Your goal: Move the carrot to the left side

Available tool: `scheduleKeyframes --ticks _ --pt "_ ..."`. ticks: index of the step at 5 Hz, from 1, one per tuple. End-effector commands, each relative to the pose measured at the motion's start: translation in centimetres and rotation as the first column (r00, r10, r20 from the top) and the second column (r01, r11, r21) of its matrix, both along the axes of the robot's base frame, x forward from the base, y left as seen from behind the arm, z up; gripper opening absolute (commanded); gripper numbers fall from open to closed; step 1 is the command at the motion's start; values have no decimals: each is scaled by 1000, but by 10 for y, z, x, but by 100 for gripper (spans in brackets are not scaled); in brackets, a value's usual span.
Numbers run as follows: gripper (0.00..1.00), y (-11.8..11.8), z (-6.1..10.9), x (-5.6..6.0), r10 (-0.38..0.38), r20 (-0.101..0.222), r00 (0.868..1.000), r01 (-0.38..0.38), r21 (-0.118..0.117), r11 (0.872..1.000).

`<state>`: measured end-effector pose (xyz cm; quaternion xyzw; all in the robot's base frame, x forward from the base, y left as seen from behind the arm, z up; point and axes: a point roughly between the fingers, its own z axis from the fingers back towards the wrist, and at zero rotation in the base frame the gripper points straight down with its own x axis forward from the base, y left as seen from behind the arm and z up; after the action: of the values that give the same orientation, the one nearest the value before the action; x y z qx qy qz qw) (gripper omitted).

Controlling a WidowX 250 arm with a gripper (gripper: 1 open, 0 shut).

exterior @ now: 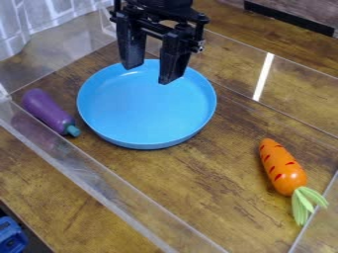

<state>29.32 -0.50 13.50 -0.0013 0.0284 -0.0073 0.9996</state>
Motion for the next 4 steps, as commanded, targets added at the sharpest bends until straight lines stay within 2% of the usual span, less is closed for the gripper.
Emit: scheduleKeyframes --ticks 1,2,3,4 --pt "100 -3 -6 0 -1 -14 1000 1 -5 1000" --pt "100 -5 -12 0 -3 -28 1000 2 -10 1000" --pt "100 -25 -24 1 24 -29 999 -25 -26 999" --pt "100 -28 -30 1 22 -42 999 -23 -29 999"
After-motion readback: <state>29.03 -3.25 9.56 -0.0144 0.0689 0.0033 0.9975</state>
